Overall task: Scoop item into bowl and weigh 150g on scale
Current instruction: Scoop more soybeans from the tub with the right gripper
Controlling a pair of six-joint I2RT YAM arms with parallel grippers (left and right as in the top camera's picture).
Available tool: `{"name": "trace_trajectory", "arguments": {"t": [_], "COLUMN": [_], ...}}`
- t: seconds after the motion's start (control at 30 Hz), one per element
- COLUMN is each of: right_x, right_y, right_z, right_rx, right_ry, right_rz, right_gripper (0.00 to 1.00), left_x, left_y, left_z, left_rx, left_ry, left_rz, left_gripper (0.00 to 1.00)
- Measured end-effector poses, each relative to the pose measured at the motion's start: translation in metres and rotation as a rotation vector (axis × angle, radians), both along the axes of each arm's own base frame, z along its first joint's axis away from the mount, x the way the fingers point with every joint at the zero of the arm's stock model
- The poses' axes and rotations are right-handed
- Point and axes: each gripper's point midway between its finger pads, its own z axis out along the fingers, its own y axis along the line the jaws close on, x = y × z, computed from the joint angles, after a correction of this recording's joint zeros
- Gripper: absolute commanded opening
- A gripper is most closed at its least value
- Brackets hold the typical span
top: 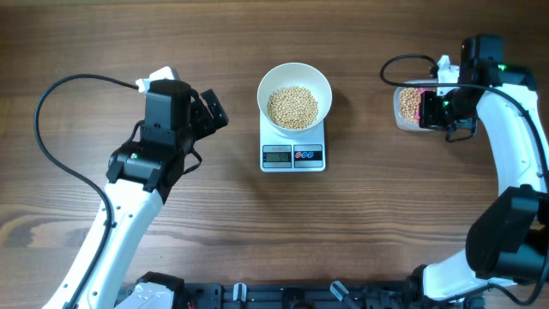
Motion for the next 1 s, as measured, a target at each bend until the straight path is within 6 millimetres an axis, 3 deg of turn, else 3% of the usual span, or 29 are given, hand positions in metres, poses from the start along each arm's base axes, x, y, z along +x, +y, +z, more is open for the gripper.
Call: {"name": "trace_trajectory", "arguments": {"t": [0.33, 0.6, 1.0], "right_x": [0.002, 0.002, -0.005], "right_y": [0.017, -0.002, -0.019], "right_z": [-0.002, 0.005, 0.012], "right_rx": [0.126, 0.311, 0.410], "right_ry": [0.000, -0.032, -0.042], "right_rz": [0.009, -0.096, -0.178], "right_gripper": [0.04, 0.04, 0.04], "left_x": [0.000, 0.000, 0.000], "left_y": [0.000, 0.000, 0.000], "left_z": [0.000, 0.000, 0.000], "left_rx": [0.000, 0.000, 0.000], "left_ry": [0.000, 0.000, 0.000], "left_rz": [0.000, 0.000, 0.000], "left_gripper": [1.00, 1.00, 1.00]}}
